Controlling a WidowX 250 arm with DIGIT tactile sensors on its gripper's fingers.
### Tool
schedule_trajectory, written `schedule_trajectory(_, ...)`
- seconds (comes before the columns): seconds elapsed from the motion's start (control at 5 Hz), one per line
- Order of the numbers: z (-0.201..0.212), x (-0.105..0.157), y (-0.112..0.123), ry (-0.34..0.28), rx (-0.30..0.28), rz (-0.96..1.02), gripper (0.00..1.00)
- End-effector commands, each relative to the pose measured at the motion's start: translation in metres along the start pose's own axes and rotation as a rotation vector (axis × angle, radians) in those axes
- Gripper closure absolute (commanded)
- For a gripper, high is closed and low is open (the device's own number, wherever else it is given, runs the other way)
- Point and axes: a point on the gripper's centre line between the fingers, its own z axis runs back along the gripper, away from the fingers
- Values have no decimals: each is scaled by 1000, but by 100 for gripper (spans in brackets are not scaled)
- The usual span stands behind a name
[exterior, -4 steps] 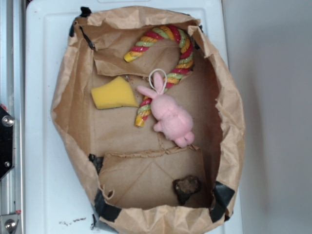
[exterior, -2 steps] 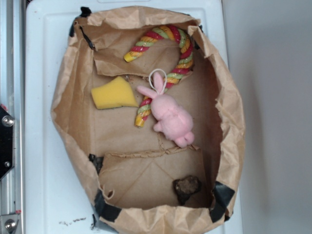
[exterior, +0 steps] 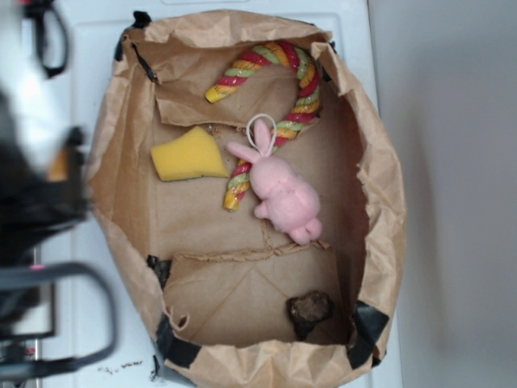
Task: Grab the multicolored rope.
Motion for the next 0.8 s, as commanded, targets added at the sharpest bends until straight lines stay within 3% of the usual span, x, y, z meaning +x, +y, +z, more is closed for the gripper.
schedule_trajectory(0.0,-32,51,25,-48,22,77,0)
schedule_trajectory(0.4,-53,74,41,-48,64,109,0)
schedule_trajectory(0.6,-50,68,54,-25,59,197,0)
